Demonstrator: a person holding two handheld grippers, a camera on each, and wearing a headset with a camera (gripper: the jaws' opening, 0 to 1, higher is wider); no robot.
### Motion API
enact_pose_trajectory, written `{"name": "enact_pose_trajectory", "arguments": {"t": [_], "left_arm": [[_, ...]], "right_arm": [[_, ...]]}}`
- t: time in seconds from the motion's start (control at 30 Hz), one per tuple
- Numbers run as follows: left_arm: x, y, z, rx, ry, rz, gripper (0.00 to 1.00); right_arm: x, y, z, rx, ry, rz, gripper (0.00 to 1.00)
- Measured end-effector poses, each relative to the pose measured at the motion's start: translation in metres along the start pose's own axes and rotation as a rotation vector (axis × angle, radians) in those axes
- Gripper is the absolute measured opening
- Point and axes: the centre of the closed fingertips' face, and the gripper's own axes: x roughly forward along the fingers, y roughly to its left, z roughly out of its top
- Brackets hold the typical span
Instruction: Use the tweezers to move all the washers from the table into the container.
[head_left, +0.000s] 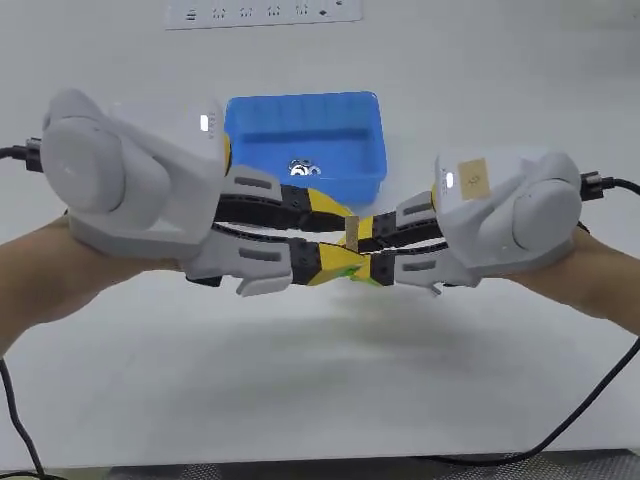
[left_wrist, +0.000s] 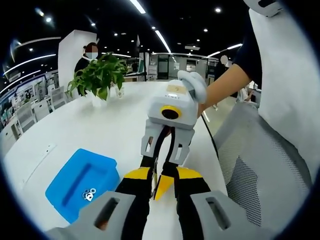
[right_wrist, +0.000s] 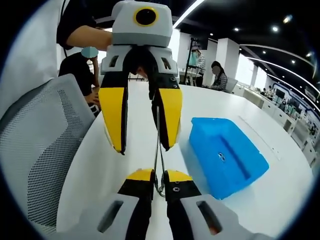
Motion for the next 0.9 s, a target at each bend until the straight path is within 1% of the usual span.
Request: {"name": "enact_pose_trajectory", "arguments": {"t": [0.07,0.13,0.2,0.23,0.3,0.37,0.43,0.47,0.57,0.63,0.77,0.83,0.9], "left_arm": [[-0.005,0.002,0.001,-0.003,-0.008,0.017,0.22],[-0.009,0.004,0.000,0.000,-0.003,0.038,0.22],[-0.017,0.004,-0.003,0.005,0.001,0.058,0.23],[-0.021,0.005,-0.003,-0.004,-0.005,0.067,0.24],[-0.030,0.004,-0.004,-0.022,-0.016,0.079,0.23],[-0.041,0.005,-0.005,-0.031,-0.030,0.107,0.23],[-0.052,0.006,-0.004,-0.062,-0.059,0.139,0.24],[-0.057,0.007,-0.003,-0.067,-0.072,0.150,0.24],[-0.073,0.005,-0.002,-0.086,-0.101,0.170,0.26],[-0.079,0.005,-0.002,-0.087,-0.113,0.188,0.28],[-0.092,0.010,-0.002,-0.102,-0.145,0.247,0.33],[-0.097,0.010,-0.004,-0.107,-0.149,0.264,0.36],[-0.102,0.011,-0.007,-0.105,-0.143,0.288,0.37]], "right_arm": [[0.000,-0.001,0.006,0.004,-0.011,-0.004,0.09],[-0.001,-0.003,0.011,0.010,-0.019,-0.009,0.09],[-0.002,-0.006,0.021,0.027,-0.046,-0.017,0.09],[-0.003,-0.008,0.027,0.034,-0.063,-0.018,0.09],[-0.004,-0.011,0.034,0.044,-0.078,-0.018,0.09],[-0.004,-0.016,0.040,0.045,-0.083,-0.021,0.09],[-0.005,-0.021,0.047,0.044,-0.093,-0.022,0.09],[-0.005,-0.023,0.050,0.042,-0.095,-0.021,0.09],[-0.007,-0.030,0.059,0.025,-0.099,-0.023,0.09],[-0.008,-0.034,0.066,0.009,-0.099,-0.020,0.09],[-0.008,-0.040,0.078,-0.023,-0.098,-0.015,0.09],[-0.007,-0.042,0.082,-0.039,-0.092,-0.013,0.09],[-0.005,-0.047,0.086,-0.051,-0.092,-0.016,0.09]]}}
